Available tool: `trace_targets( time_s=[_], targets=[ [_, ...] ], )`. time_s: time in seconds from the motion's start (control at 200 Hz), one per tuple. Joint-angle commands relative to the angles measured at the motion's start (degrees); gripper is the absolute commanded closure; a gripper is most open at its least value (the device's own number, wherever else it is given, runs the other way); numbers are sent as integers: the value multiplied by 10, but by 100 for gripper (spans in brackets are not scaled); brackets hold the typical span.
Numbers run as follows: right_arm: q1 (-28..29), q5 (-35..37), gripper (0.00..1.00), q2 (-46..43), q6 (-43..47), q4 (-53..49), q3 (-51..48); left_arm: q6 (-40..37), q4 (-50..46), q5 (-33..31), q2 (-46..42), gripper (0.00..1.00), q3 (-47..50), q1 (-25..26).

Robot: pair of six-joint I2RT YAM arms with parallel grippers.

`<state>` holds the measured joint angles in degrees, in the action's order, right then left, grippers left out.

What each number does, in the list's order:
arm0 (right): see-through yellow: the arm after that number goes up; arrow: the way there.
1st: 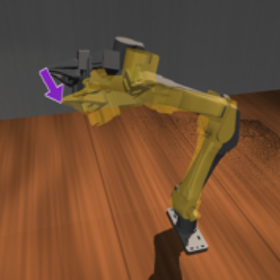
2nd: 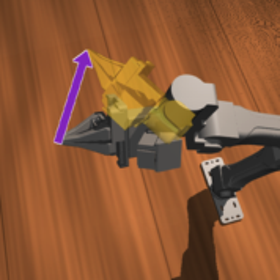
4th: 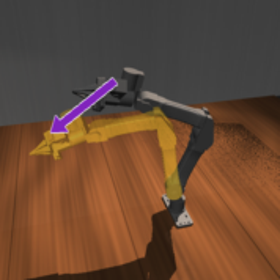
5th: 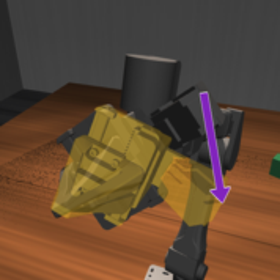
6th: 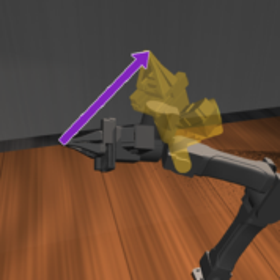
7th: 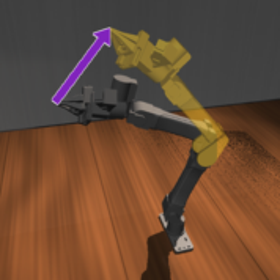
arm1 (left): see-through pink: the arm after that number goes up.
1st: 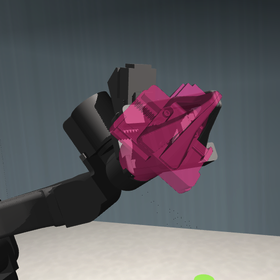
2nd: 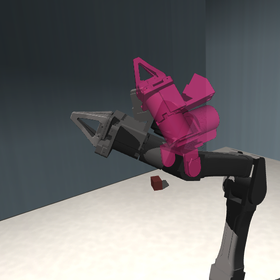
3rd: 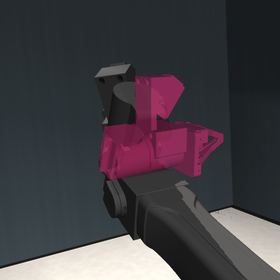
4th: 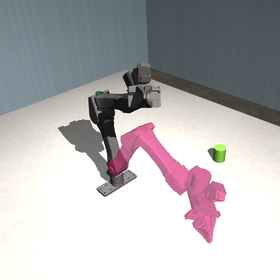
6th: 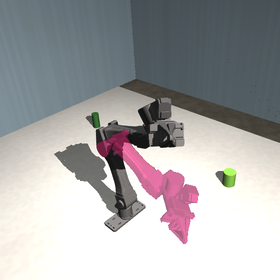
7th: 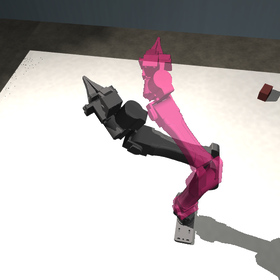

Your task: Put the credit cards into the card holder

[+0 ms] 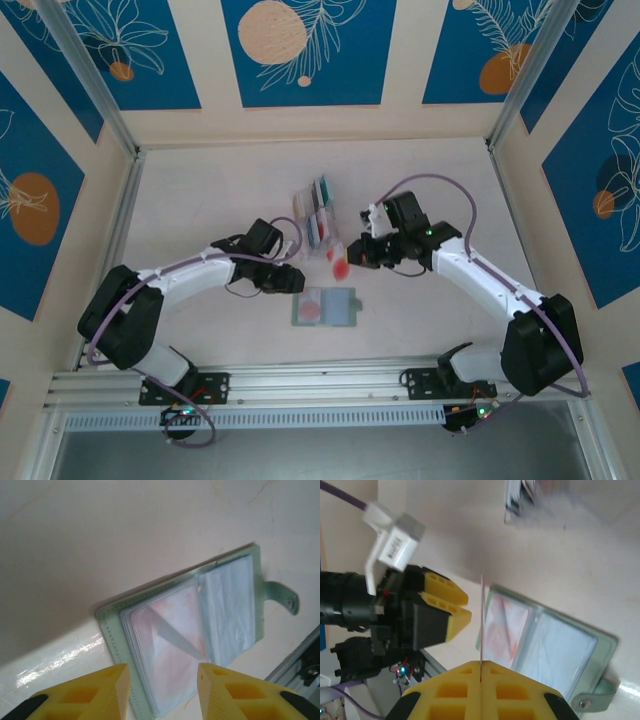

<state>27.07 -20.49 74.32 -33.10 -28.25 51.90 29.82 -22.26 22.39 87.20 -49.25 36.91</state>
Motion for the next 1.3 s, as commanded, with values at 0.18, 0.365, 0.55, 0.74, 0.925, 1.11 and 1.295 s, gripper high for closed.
trace_targets(
  time_s=[0.18,0.365,0.55,0.74,0.925,1.11,1.295],
  targets=[
    [30,-57,100,-3,-69,109,-111,-10,-19,-60,32,60,-4,30],
    [39,-61,100,30,-69,147,-135,-11,-16,-67,62,60,-11,36],
    [39,-70,100,65,-50,177,-144,-8,-13,-73,76,63,-2,38],
    [39,-84,100,99,-42,204,-150,-7,-15,-81,79,65,12,41],
    [39,-91,100,118,-42,219,-158,-1,-9,-79,79,66,26,46],
    [41,-99,100,134,-45,231,-157,3,-3,-78,80,66,30,51],
    [43,-100,100,155,-43,238,-149,6,1,-76,82,66,31,55]
  ],
)
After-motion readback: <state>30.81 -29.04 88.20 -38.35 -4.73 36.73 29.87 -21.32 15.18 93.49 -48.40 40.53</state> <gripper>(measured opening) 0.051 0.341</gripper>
